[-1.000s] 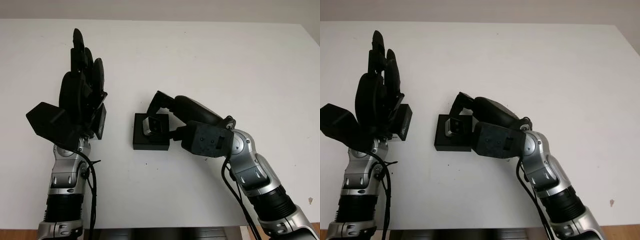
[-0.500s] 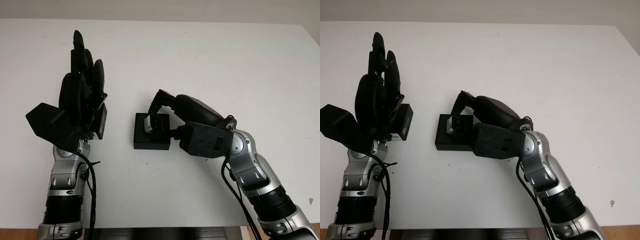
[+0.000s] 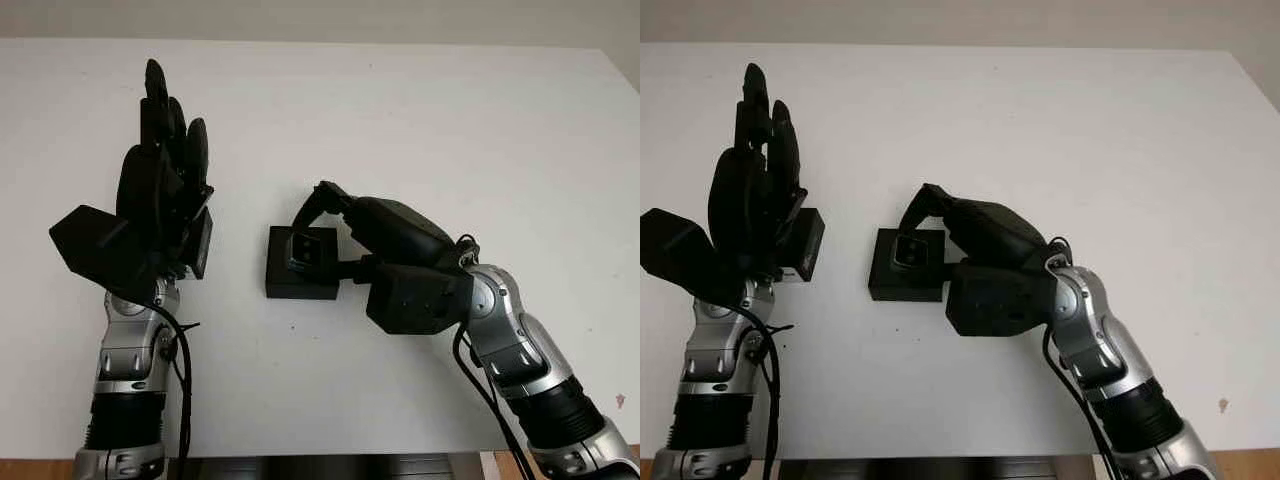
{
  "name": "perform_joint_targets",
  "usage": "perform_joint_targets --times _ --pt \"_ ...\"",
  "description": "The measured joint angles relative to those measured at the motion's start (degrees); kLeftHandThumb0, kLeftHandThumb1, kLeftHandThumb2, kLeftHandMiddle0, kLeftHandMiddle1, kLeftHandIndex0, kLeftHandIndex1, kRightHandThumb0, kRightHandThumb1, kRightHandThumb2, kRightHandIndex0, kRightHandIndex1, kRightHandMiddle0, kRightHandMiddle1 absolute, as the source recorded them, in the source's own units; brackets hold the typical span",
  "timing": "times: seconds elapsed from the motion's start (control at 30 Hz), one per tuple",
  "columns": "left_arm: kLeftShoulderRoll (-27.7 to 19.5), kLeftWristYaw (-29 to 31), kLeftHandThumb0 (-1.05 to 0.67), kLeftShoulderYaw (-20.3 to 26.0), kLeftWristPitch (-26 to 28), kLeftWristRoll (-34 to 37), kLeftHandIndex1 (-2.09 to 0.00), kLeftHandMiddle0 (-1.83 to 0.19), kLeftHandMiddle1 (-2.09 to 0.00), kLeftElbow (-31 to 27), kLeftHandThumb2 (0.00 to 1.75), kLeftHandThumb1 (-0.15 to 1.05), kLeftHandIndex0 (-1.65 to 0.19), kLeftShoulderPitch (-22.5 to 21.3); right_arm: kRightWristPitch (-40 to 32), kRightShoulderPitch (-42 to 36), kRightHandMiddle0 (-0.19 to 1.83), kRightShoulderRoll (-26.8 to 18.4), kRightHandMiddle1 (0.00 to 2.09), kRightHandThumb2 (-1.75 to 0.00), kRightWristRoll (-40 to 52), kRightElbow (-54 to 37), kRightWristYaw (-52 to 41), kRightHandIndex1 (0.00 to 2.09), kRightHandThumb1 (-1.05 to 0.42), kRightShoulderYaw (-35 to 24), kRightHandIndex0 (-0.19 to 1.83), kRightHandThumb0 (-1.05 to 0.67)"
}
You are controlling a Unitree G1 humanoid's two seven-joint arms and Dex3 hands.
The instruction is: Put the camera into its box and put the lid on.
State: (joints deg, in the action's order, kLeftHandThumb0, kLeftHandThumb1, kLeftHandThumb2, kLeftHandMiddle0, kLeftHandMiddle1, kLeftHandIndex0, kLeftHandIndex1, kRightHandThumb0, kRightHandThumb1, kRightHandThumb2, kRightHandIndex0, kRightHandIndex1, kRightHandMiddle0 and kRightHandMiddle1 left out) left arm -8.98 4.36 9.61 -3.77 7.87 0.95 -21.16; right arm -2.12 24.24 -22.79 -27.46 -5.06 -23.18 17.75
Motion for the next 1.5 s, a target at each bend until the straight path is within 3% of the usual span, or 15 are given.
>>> perform_joint_targets --times 0.53,0.67,0.83,0.97,1.17,1.5 --pt "0.01 0.47 -0.77 0.02 0.07 0.03 0.0 0.19 0.0 -0.11 0.52 1.05 0.19 0.25 5.11 0.01 -0.19 0.0 1.02 -0.06 4.18 3.01 -0.59 0.03 -1.03 -0.8 0.0 -0.57" --pt "0.29 0.49 -0.76 0.04 -0.97 0.08 0.0 0.19 0.0 0.28 0.52 1.05 0.19 0.25 6.07 0.59 -0.19 0.57 0.96 -0.18 7.77 4.83 -0.75 0.05 -1.05 -2.17 0.03 -0.61" --pt "0.53 0.54 -0.76 0.02 -2.6 0.07 0.0 0.19 0.0 1.45 0.54 1.05 0.19 0.24 17.33 3.38 -0.19 0.27 0.81 -0.4 9.75 10.72 1.29 0.07 -1.05 -3.57 0.08 -0.69" --pt "0.55 0.43 -0.78 0.03 -3.05 0.04 0.0 0.19 0.0 1.69 0.55 1.05 0.19 0.24 23.4 6.07 -0.19 -1.16 0.66 -0.45 10.69 14.66 0.92 0.05 -1.05 -4.57 0.04 -0.72" --pt "0.55 0.17 -0.78 0.05 -3.08 0.0 0.0 0.19 0.0 1.69 0.57 1.05 0.19 0.26 32.23 9.69 -0.19 -5.57 0.28 -0.64 10.13 21.02 -2.14 0.02 -1.05 -4.81 -0.09 -0.82" --pt "0.56 -0.26 -0.8 0.05 -1.95 0.04 0.0 0.19 0.0 1.49 0.58 1.05 0.19 0.42 48.44 14.43 -0.17 -10.82 0.16 -0.68 -0.15 31.35 0.94 0.0 -1.05 -2.4 -0.19 -0.94"
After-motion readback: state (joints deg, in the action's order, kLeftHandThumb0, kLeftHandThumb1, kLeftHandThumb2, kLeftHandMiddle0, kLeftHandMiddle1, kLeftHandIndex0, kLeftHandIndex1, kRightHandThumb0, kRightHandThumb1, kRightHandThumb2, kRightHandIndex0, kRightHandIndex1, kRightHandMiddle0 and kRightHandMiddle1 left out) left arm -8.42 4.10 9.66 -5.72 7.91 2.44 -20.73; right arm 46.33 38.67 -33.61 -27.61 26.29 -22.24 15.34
